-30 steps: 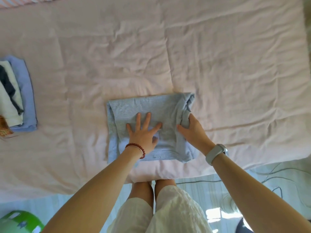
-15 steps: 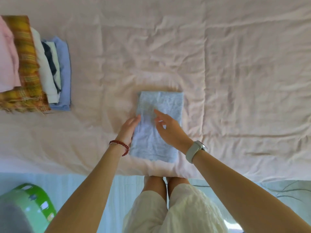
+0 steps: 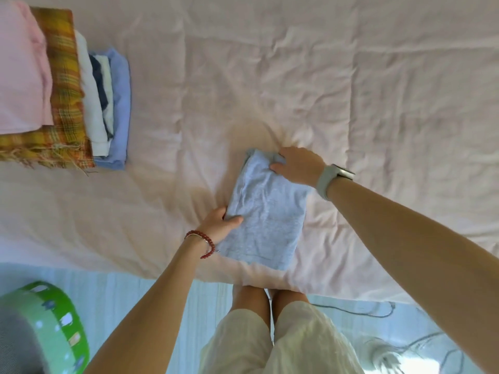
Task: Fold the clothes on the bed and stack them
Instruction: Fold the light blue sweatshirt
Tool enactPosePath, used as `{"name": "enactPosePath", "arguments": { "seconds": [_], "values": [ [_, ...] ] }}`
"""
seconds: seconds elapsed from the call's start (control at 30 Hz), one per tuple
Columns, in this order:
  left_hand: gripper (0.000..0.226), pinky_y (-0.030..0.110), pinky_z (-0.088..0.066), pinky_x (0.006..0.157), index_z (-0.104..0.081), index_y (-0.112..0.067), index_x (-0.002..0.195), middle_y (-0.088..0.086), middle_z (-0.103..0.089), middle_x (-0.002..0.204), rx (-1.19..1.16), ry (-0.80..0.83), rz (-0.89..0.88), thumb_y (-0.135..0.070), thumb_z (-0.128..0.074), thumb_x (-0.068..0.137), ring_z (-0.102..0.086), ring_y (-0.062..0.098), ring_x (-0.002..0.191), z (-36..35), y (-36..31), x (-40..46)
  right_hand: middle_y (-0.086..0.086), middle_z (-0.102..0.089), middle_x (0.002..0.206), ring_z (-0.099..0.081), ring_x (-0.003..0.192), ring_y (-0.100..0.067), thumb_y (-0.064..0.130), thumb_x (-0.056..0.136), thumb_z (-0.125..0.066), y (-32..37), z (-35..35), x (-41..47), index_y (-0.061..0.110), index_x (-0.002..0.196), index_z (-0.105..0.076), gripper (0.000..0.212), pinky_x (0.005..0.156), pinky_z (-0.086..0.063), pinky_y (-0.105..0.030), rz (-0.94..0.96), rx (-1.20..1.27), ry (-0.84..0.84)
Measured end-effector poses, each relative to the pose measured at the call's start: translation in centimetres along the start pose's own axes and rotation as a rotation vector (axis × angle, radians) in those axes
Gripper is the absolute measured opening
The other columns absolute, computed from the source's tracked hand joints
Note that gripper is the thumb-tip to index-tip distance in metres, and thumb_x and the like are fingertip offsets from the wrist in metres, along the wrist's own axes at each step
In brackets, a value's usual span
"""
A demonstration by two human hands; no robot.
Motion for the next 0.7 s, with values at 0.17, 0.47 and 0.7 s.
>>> {"name": "enactPosePath", "arguments": {
  "seconds": [0.17, 0.47, 0.7],
  "values": [
    [0.017, 0.027, -0.047, 0.078, -0.062, -0.007, 0.101, 0.005, -0.065, 0.091, 0.137, -0.007, -0.186, -0.013, -0.064, 0.086, -0.062, 0.019, 0.084, 4.2, -4.5, -0.8, 0.002, -0.043, 0.068, -0.041, 0.065, -0.015, 0.024, 0.088, -0.060, -4.2, 0.7, -5.6, 0.017, 0.068, -0.043, 0.028, 0.052, -0.029, -0.021, -0.091, 0.448, -0.004],
    [0.037, 0.030, -0.039, 0.061, -0.051, -0.009, 0.069, 0.010, -0.051, 0.064, -0.108, -0.495, -0.076, -0.039, -0.060, 0.087, -0.052, 0.026, 0.068, 4.7, -0.3, -0.1, -0.006, -0.058, 0.105, -0.054, 0.097, -0.023, 0.027, 0.095, -0.048, -8.4, -4.4, -7.1, 0.008, 0.122, -0.053, 0.033, 0.086, -0.046, -0.037, -0.302, 0.727, -0.194],
    [0.041, 0.046, -0.052, 0.080, -0.056, -0.008, 0.103, 0.010, -0.062, 0.087, -0.310, -0.310, -0.086, -0.042, -0.064, 0.083, -0.062, 0.027, 0.087, 1.1, 2.5, -0.2, -0.001, -0.057, 0.089, -0.055, 0.089, -0.024, 0.025, 0.094, -0.051, -8.1, -5.5, -6.7, 0.012, 0.102, -0.054, 0.016, 0.077, -0.046, -0.037, -0.309, 0.852, -0.204]
  ]
}}
Point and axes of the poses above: each hand's wrist, its own x-axis towards the middle knuckle, its own z-axis out of the back of the hand, y = z × x, the point moved 6 cm from there along x, towards the middle knuckle
